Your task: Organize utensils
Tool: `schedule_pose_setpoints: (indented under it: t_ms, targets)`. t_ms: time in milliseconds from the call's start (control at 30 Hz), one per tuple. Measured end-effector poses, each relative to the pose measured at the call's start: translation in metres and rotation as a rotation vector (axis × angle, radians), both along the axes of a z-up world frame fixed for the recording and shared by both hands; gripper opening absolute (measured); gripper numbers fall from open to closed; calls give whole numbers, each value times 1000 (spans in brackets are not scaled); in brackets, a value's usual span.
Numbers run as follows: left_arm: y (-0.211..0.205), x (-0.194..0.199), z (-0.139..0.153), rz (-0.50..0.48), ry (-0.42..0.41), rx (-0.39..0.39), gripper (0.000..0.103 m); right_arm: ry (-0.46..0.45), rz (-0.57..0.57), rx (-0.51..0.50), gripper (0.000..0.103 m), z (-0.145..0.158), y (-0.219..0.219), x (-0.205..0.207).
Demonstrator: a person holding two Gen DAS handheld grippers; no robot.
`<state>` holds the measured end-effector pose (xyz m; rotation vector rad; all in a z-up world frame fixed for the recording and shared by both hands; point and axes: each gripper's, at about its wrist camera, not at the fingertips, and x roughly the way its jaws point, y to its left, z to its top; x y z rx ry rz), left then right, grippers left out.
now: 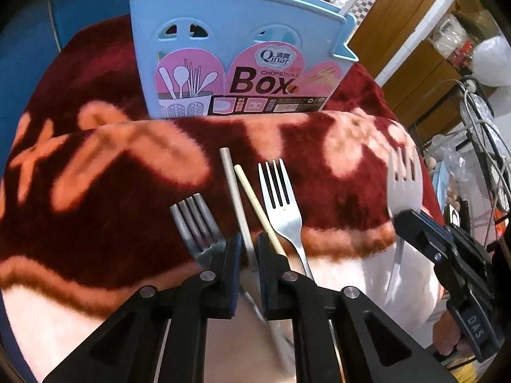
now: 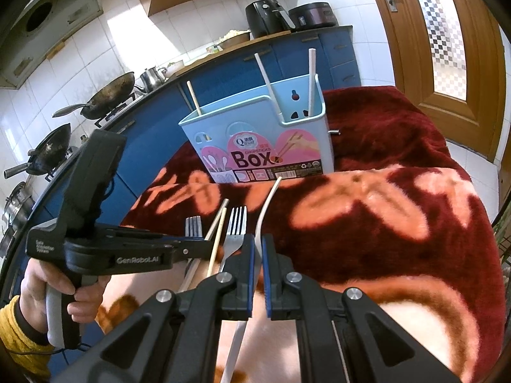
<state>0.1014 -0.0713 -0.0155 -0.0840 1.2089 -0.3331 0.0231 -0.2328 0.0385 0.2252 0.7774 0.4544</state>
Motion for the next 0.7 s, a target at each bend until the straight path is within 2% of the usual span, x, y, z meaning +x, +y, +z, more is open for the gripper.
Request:
schedule_pose_setpoints:
  t_ms: [133, 367, 433, 700]
  targets:
    - [2, -3, 1, 7, -3, -25, 5, -4, -2, 4, 6, 2, -2, -1]
    - [20, -21, 15, 29, -61, -107, 5, -36, -7, 20, 6, 7, -3, -1]
    - [27, -28, 25, 36, -118, -146, 5, -58, -14, 25, 6, 11, -2, -1]
    - [42, -29, 67, 81, -358, -205, 5, -176, -49, 20, 6, 37, 2, 8]
